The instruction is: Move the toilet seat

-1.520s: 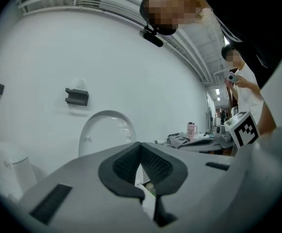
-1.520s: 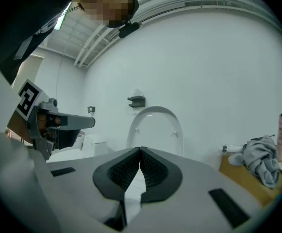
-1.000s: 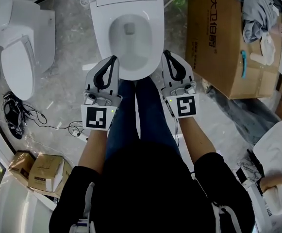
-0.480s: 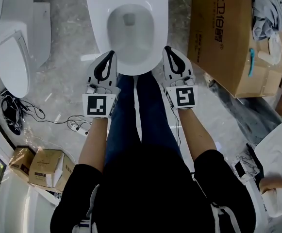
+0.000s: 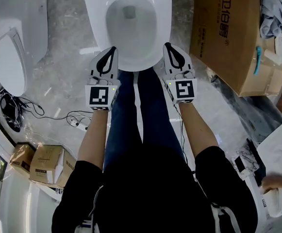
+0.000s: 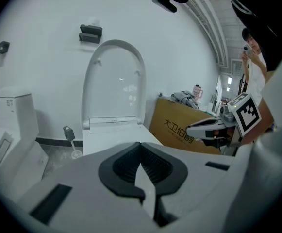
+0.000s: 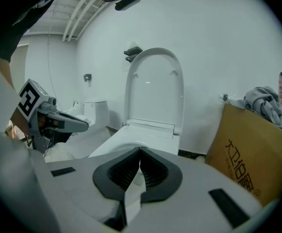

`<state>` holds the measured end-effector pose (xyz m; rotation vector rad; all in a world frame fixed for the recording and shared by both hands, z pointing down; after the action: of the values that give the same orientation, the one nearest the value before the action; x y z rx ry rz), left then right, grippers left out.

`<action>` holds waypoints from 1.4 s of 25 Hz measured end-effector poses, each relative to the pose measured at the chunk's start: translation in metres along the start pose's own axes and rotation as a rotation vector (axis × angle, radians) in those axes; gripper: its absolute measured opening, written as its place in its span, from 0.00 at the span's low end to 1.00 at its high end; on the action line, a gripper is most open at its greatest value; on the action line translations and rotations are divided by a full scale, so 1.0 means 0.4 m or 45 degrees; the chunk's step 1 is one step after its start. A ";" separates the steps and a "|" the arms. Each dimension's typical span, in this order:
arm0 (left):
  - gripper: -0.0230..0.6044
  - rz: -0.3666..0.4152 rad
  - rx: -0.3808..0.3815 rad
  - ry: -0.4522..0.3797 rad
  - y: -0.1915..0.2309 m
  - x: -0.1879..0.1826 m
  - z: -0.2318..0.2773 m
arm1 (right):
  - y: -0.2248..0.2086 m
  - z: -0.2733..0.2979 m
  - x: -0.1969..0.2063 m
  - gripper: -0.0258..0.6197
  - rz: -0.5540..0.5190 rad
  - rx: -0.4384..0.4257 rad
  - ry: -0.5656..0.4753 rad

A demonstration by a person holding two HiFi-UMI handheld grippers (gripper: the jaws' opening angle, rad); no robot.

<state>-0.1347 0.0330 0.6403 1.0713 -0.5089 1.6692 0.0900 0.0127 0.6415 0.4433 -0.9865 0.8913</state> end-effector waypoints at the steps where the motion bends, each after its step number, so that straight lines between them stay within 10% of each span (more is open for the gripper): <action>1: 0.05 -0.011 -0.003 0.008 0.003 0.010 0.003 | 0.001 0.003 0.008 0.08 0.000 -0.001 0.011; 29: 0.05 -0.132 -0.048 0.298 0.086 0.246 0.004 | 0.024 0.050 0.193 0.08 0.091 0.023 0.284; 35: 0.24 -0.142 -0.026 0.351 0.097 0.281 0.017 | 0.012 0.054 0.230 0.18 0.160 0.020 0.328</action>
<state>-0.1743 0.0737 0.7453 0.8223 -0.2817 1.6751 0.0979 0.0411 0.7315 0.2732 -0.7769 1.0419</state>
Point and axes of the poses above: the fingertips, and each gripper's own axes: z forward along the fingers, y to its left, x out of its underside, the point moved 7 cm from there along -z, backward along the fingers, and after that the axes turned 2 degrees about -x, right-handed, at the moved point
